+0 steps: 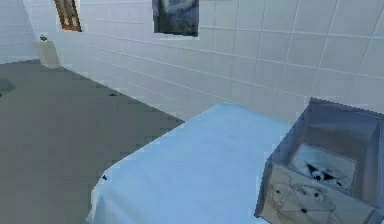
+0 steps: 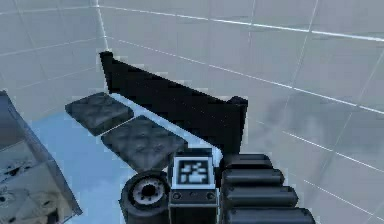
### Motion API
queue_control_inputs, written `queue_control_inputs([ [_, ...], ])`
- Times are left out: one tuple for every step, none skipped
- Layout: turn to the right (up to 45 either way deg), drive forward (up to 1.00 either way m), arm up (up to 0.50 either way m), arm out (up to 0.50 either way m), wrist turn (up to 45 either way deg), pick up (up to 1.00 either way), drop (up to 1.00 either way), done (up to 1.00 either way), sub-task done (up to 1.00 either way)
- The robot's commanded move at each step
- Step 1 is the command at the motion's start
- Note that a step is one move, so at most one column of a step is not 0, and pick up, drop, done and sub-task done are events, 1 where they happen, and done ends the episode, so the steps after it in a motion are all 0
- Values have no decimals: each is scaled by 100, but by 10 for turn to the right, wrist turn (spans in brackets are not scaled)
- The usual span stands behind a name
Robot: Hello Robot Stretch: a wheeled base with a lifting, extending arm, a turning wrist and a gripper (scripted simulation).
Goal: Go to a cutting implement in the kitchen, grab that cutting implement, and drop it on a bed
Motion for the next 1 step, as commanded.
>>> queue_control_inputs([
  [240,0,0,0,0,0,0,0,0],
])
